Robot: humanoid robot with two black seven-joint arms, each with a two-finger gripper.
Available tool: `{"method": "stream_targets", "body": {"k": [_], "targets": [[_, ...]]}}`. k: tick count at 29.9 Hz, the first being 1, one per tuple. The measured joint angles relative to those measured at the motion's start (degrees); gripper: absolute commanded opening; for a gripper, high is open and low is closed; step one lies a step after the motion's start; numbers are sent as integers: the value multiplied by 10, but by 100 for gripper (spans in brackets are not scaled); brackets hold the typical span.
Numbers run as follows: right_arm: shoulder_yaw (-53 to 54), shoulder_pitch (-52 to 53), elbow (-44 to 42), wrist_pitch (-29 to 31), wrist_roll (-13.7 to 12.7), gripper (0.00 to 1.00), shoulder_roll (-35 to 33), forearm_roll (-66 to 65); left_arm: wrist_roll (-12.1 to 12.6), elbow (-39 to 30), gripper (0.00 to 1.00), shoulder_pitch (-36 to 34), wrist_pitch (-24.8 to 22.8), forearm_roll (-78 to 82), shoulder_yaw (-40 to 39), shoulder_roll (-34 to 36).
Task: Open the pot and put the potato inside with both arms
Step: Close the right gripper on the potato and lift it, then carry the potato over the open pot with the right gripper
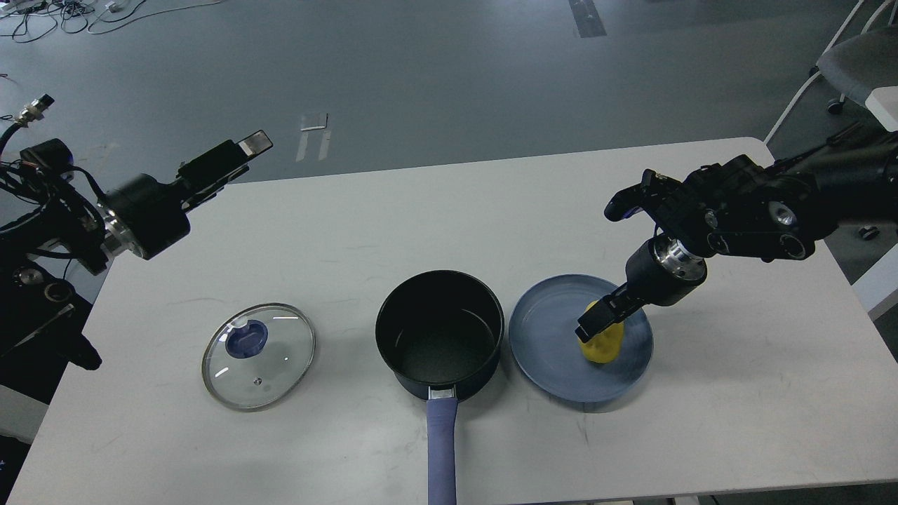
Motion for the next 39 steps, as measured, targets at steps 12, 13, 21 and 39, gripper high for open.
{"method": "stream_targets", "body": {"k": [12,13,21,39], "targets": [[2,2,0,0,0,25,3,4,0,0,98,1,0,0,0,2],[3,6,1,0,0,25,0,4,0,0,98,1,0,0,0,2],[51,101,27,0,0,26,-8,31,0,0,98,1,0,0,0,1],[83,125,-1,0,0,32,128,155,0,-2,98,1,0,0,1,1]]}}
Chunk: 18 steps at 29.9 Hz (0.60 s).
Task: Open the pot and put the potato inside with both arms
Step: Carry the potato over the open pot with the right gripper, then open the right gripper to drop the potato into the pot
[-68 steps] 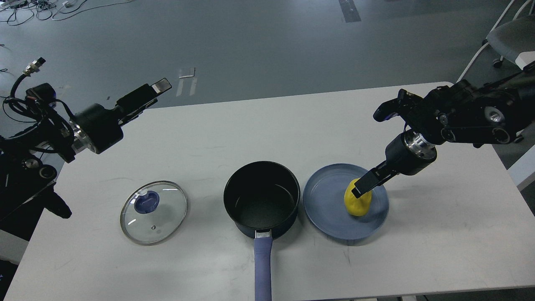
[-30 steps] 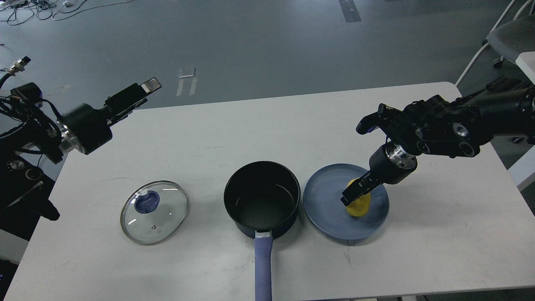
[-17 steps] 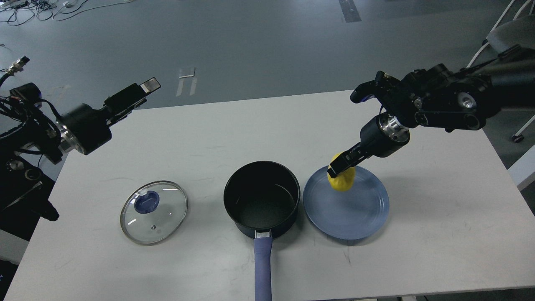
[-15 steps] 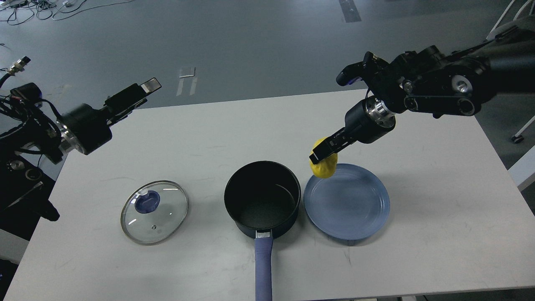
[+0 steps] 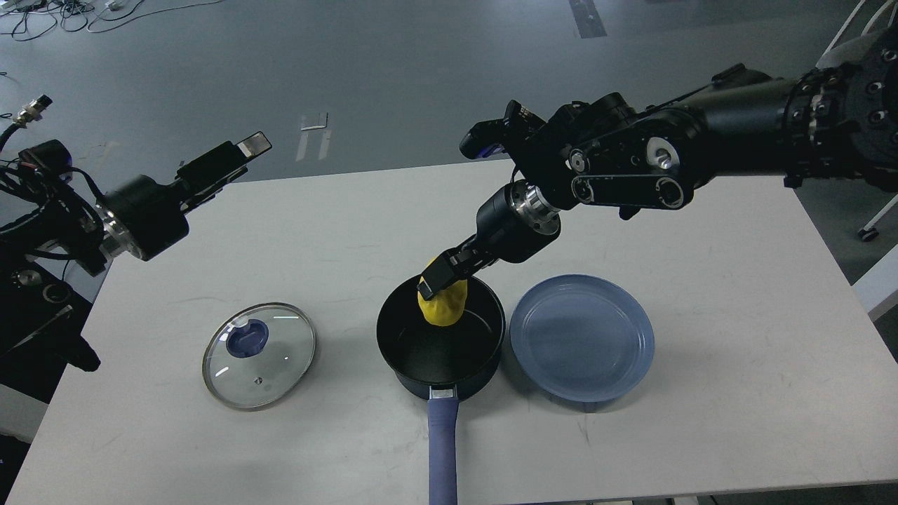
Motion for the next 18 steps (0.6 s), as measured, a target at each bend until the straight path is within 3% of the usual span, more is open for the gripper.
{"method": "stream_targets", "body": {"k": [6,13,18], "targets": [[-2,-22,-9,0,0,37,0,1,0,0,98,1,0,0,0,0],[-2,-33,-24,0,0,67,0,5,0,0,98,1,0,0,0,2],[-8,-35,-28,0,0,81,0,7,0,0,98,1,0,0,0,7]]}}
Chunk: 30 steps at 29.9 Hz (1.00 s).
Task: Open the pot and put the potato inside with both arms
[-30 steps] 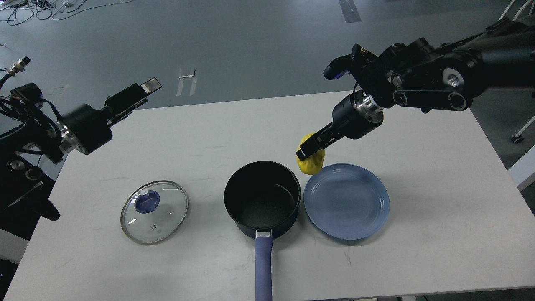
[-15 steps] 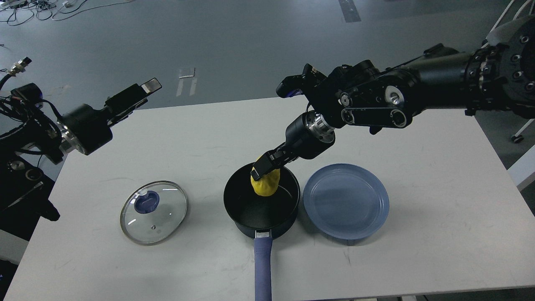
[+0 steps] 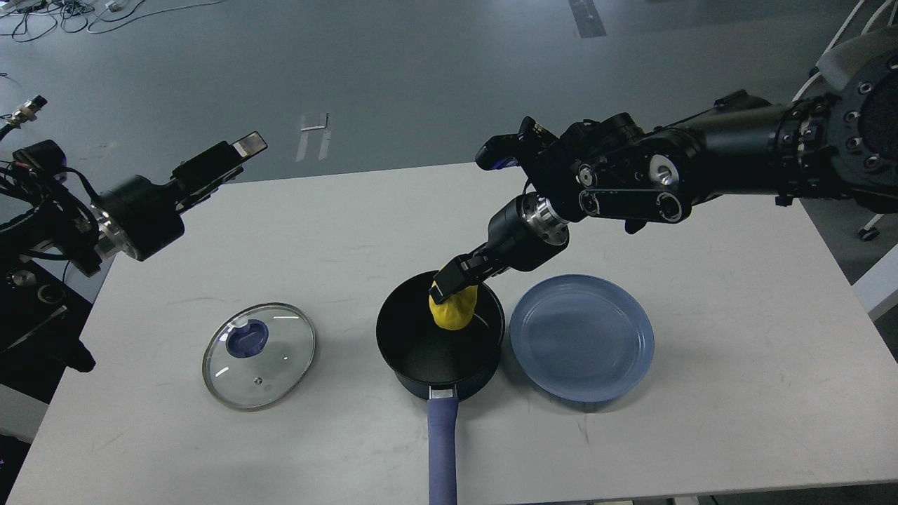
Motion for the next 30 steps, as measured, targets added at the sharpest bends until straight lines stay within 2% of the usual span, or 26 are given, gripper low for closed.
{"method": "stream_targets", "body": {"k": [2,6,16,22,30], "targets": [[-1,0,0,0,0,83,0,0,0,0,98,0,0,0,0,0],[-2,0,0,0,0,94,0,1,0,-1,98,0,0,0,0,1],[34,9,-20,0,0,95,-4,15,0,-4,98,1,0,-1,0,2],[160,-27,-54,0,0,95,-123,39,0,-3,98,2,0,-3,1,-4],[437,-226,-75,0,0,98,-285,80,0,0,98,27,0,-92,2,-45]]}}
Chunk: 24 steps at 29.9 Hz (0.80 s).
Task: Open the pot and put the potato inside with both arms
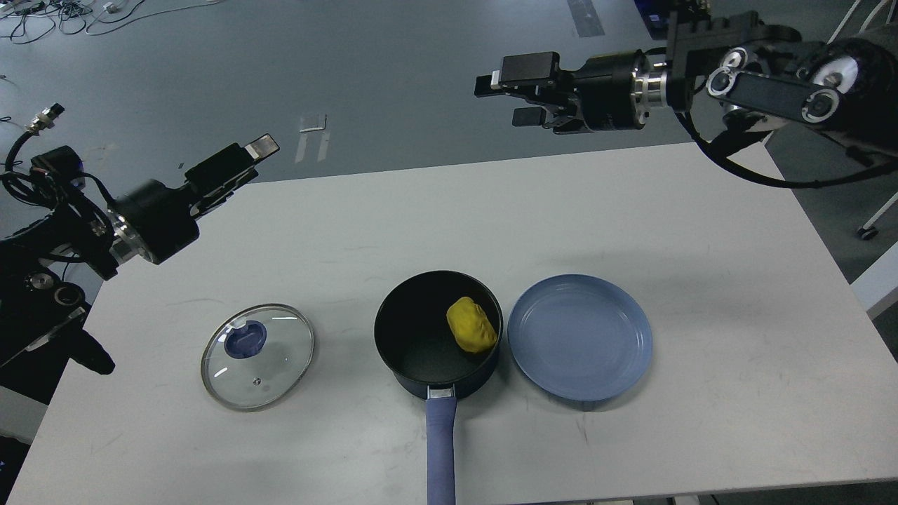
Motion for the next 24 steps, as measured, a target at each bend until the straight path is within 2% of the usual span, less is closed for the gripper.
{"method": "stream_targets", "body": {"k": [7,14,24], "targets": [[177,-198,-8,0,0,98,-27,92,0,15,98,34,-1,-160,1,-59],[276,-323,-13,0,0,99,9,144,0,36,98,66,-20,-268,-2,-105],[315,-386,-17,0,0,100,62,149,0,123,98,93,-117,-310,-55,-166]]}}
